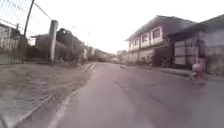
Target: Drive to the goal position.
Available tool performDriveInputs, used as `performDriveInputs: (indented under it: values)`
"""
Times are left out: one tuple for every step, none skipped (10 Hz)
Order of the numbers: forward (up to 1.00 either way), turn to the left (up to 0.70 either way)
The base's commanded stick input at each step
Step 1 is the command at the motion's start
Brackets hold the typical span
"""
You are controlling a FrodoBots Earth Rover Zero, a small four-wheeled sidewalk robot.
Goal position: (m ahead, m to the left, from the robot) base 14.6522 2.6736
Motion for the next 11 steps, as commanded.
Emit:
performDriveInputs:
  values:
    - [1.0,0.0]
    - [1.0,0.0]
    - [1.0,0.0]
    - [1.0,0.0]
    - [1.0,0.0]
    - [1.0,0.0]
    - [1.0,0.0]
    - [1.0,0.0]
    - [1.0,0.0]
    - [1.0,0.0]
    - [1.0,0.0]
